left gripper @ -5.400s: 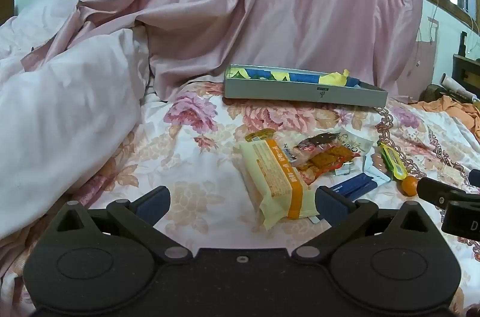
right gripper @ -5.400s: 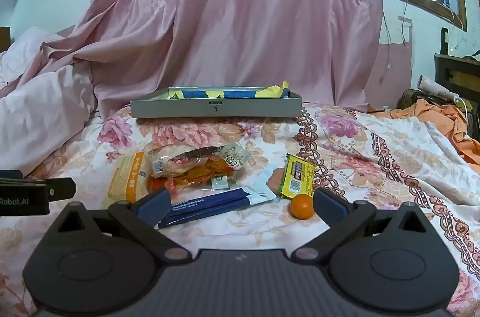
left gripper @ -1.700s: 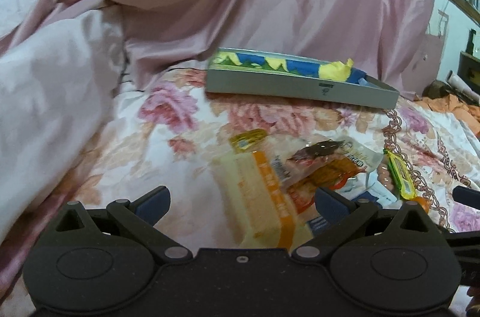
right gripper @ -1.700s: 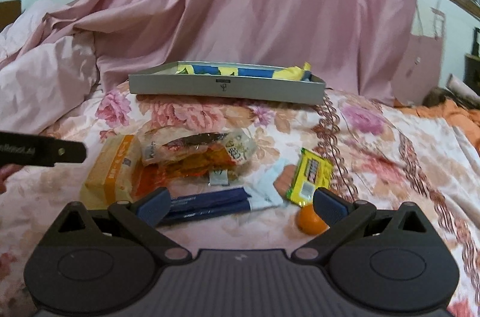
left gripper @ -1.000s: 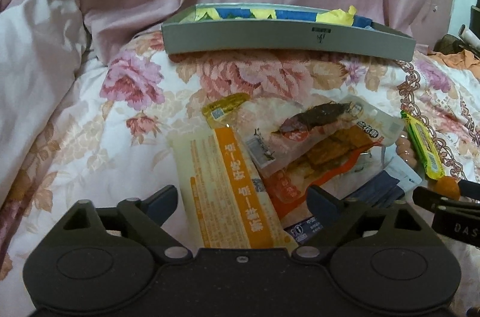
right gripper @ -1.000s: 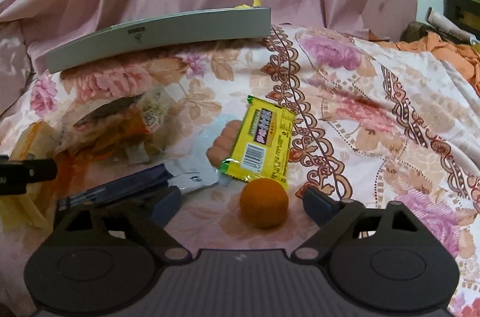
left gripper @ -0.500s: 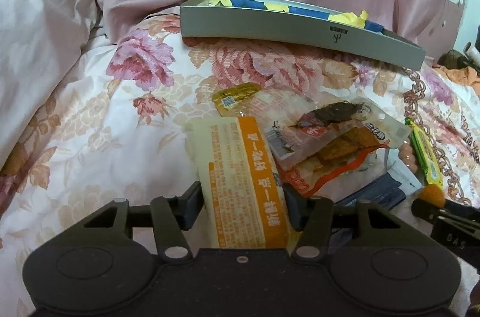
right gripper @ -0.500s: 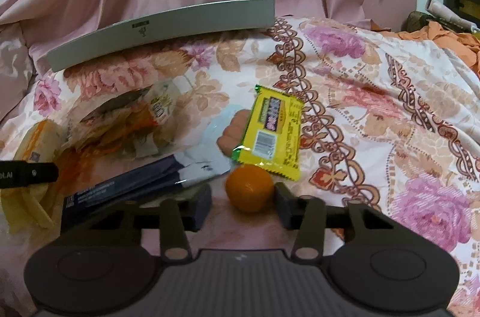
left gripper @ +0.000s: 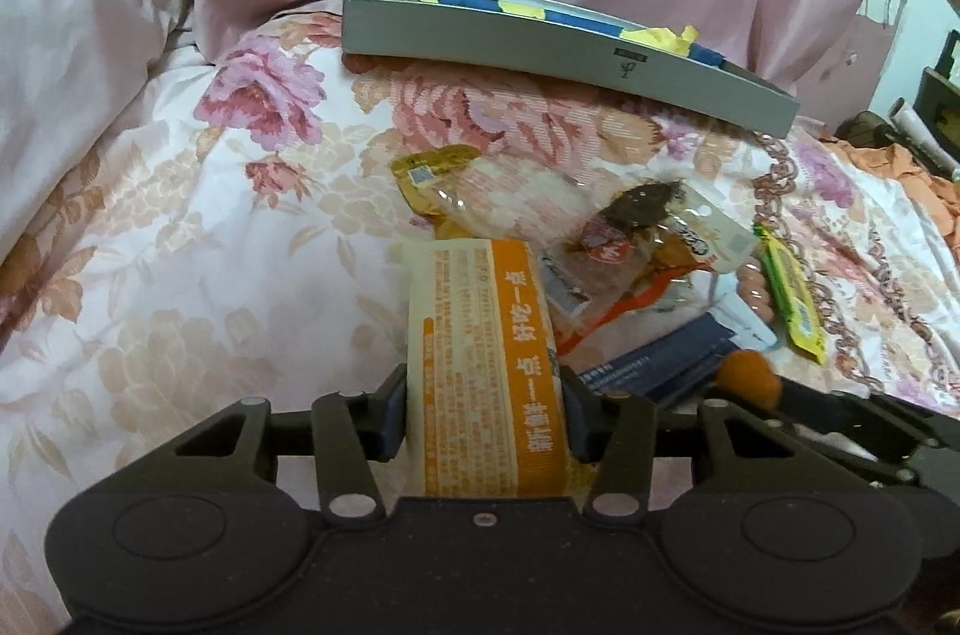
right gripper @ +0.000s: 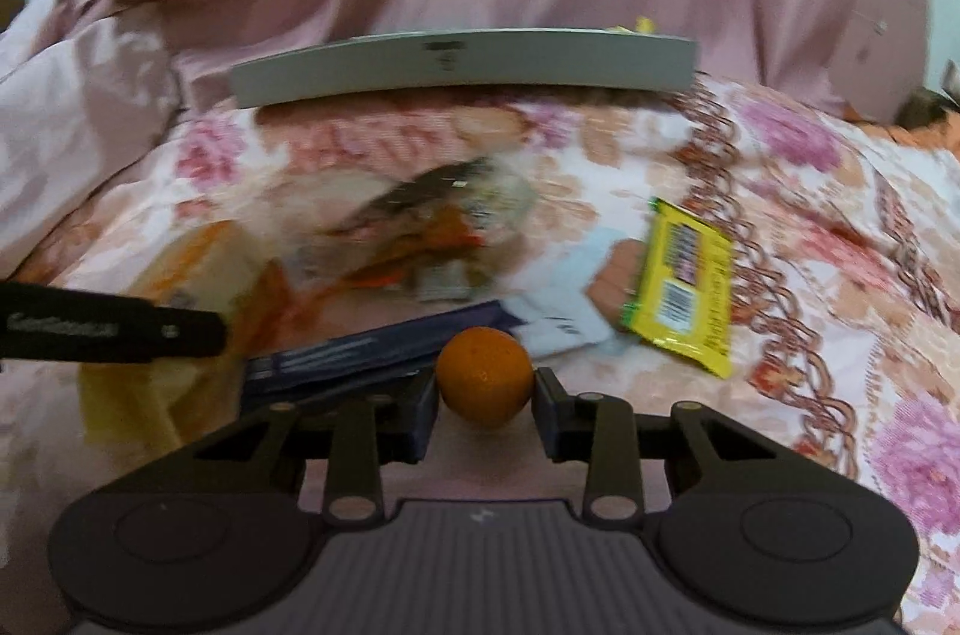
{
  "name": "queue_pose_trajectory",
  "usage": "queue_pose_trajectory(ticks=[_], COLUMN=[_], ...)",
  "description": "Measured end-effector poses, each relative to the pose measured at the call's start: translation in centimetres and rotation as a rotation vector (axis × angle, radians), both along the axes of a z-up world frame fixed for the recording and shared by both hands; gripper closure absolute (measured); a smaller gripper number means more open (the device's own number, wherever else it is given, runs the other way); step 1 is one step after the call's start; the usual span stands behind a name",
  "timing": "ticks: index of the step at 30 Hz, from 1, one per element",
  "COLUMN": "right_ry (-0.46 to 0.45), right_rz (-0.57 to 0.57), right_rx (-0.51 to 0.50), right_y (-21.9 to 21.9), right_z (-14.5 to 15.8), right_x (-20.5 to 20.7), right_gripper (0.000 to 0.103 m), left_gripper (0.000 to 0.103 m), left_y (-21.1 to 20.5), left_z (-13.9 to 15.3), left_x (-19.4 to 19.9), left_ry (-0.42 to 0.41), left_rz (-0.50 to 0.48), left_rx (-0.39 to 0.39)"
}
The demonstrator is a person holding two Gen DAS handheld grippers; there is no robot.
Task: Organize snacks
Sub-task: 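Grasp the yellow-orange cake bar with the left gripper while the right gripper grasps the orange, then lower the cake bar and orange into the grey tray and open both grippers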
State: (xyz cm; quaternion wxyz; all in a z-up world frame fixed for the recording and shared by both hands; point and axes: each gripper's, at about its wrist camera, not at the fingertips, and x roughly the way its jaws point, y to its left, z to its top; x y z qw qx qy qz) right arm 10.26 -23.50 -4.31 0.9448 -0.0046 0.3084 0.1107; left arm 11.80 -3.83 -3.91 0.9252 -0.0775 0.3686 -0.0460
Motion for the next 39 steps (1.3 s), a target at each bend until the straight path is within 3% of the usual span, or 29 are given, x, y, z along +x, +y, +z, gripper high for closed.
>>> queue_pose_trajectory(ticks=[7,21,29,39], right_ry=[-0.047,-0.154,-0.24,-0.346], right_rz=[0.069,0.049,0.027,0.008], right_rx=[0.011,0.05,0.086,0.119], right_y=[1.0,0.2,-0.3,0.2], right_z=[1.1,3.4,6.5,8.7], right_x=[-1.1,-1.6,1.2,10.6], right_gripper=[0.065,0.065,0.065,0.064], left_gripper=[0.052,0.053,0.053,0.052], left_y=[-0.4,-0.3,0.6,1.7], left_z=[0.6,4.0,7.2,11.0], left_x=[-1.1,-0.9,3.1,12.2], left_ry=[-0.01,-0.13,-0.211,-0.352], left_rz=[-0.03,0.022,0.05,0.111], left_rx=[-0.03,-0.082,-0.128,-0.149])
